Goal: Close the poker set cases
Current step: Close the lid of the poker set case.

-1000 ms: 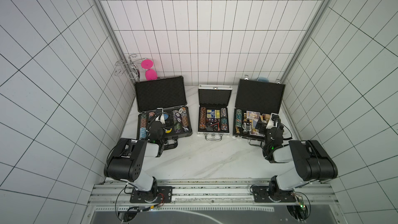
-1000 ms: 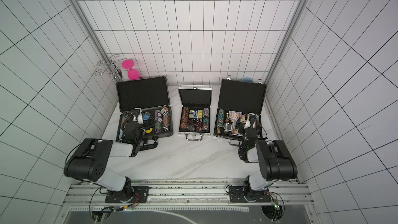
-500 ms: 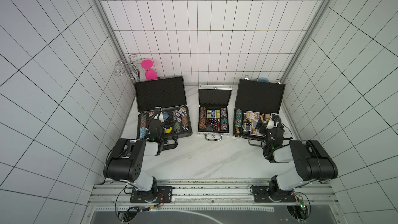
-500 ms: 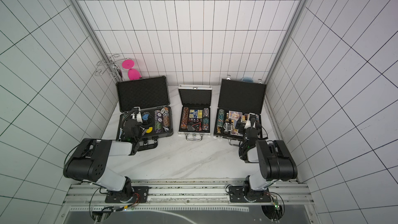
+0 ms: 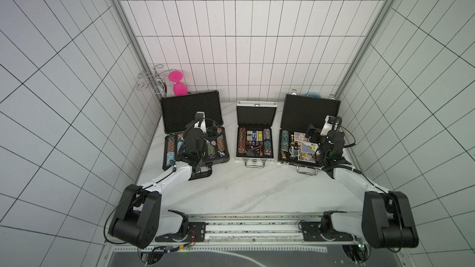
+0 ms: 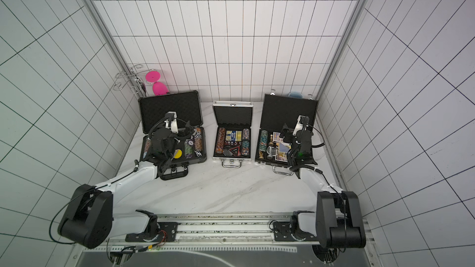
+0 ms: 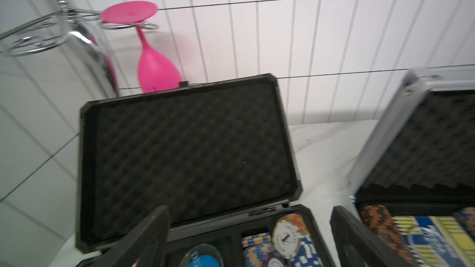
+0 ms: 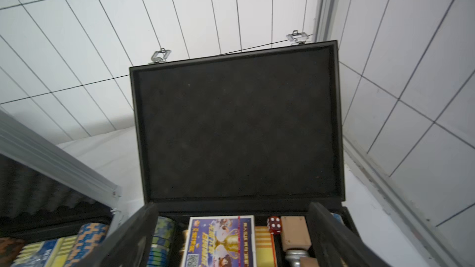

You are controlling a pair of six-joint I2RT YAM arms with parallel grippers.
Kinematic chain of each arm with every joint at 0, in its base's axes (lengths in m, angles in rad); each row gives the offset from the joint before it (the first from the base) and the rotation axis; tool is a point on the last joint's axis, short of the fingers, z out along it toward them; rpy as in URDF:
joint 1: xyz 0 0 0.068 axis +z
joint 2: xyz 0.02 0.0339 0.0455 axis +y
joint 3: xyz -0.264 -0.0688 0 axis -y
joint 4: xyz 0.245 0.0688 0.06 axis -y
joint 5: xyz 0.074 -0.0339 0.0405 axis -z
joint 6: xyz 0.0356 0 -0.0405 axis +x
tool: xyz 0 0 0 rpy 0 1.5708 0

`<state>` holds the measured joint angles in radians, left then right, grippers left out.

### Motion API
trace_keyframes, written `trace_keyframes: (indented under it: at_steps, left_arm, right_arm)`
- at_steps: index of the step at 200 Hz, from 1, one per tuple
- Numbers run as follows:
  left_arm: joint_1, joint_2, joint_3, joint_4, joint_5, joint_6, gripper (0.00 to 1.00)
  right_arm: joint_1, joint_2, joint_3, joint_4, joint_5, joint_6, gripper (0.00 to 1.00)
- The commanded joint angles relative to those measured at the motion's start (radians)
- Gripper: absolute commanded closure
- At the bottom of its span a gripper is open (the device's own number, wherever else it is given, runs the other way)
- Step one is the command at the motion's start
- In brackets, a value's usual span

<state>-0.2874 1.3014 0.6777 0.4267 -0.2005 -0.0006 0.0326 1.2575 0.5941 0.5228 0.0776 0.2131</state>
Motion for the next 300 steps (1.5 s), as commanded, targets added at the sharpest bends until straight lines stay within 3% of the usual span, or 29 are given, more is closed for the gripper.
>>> trace_keyframes:
  at_steps: [1,17,62,92,121,155,216,300]
  left_arm:
    - [0.076,0.009,0.008,0.004,0.309,-0.151,0.02]
    - [0.103,0.046,0.062,-0.037,0.37,-0.198,0.02]
    - [-0.021,0.111,0.333,-0.266,0.322,-0.192,0.02]
    - [-0.061,0.203,0.52,-0.375,0.369,-0.374,0.03]
    - [-0.114,0.316,0.663,-0.466,0.334,-0.419,0.04]
    - [-0.116,0.452,0.8,-0.536,0.395,-0.5,0.09]
    - [-0.123,0.57,0.916,-0.623,0.367,-0.493,0.15]
    - [-0.128,0.576,0.896,-0.639,0.391,-0.484,0.31]
  right_arm:
    - [0.064,0.007,0.152,-0.251,-0.036,0.092,0.07]
    - [0.12,0.04,0.224,-0.357,-0.028,0.083,0.07]
    - [0.232,0.097,0.35,-0.487,-0.054,0.074,0.08]
    - [0.279,0.144,0.439,-0.547,-0.054,0.062,0.08]
    - [0.307,0.151,0.461,-0.555,-0.063,0.062,0.09]
    - [0.331,0.145,0.471,-0.565,-0.069,0.048,0.1]
    - [0.334,0.147,0.473,-0.569,-0.068,0.029,0.1]
    - [0.312,0.165,0.515,-0.594,-0.072,0.054,0.1]
